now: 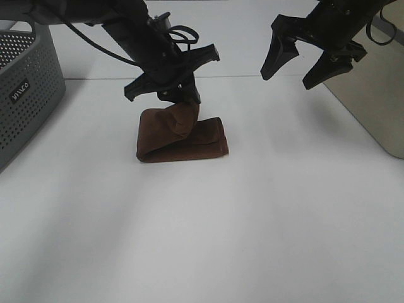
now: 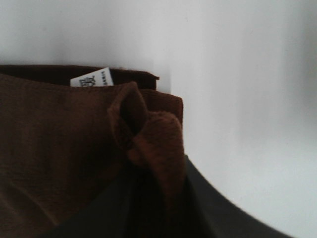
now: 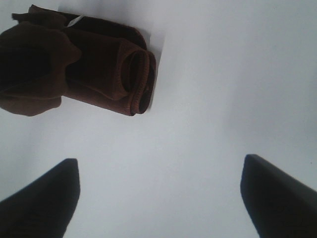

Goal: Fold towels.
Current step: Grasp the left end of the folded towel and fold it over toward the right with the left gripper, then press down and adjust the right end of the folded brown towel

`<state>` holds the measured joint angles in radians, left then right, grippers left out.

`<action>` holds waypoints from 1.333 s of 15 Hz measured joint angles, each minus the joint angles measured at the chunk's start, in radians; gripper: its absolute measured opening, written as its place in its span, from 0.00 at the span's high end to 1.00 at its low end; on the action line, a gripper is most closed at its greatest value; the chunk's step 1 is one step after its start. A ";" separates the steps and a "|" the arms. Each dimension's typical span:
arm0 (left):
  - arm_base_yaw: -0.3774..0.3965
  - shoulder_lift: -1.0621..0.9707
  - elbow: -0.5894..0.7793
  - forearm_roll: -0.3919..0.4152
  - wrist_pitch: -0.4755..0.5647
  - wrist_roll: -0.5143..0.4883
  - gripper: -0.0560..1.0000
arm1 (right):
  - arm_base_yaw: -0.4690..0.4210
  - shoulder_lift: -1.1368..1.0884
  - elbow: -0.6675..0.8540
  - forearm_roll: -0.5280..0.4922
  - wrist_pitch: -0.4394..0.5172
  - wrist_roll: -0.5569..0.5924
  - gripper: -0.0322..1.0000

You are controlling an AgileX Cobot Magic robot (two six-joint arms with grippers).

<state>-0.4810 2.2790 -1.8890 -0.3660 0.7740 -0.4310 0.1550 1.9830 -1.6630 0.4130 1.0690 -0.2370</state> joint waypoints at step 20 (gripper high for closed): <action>0.212 -0.111 -0.051 0.167 0.250 0.134 0.25 | 0.168 0.301 -0.002 0.543 -0.143 -0.315 0.17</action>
<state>-0.2690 2.1680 -1.9400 -0.1990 1.0240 -0.2970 0.3230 2.2840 -1.6650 0.9560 0.9260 -0.5520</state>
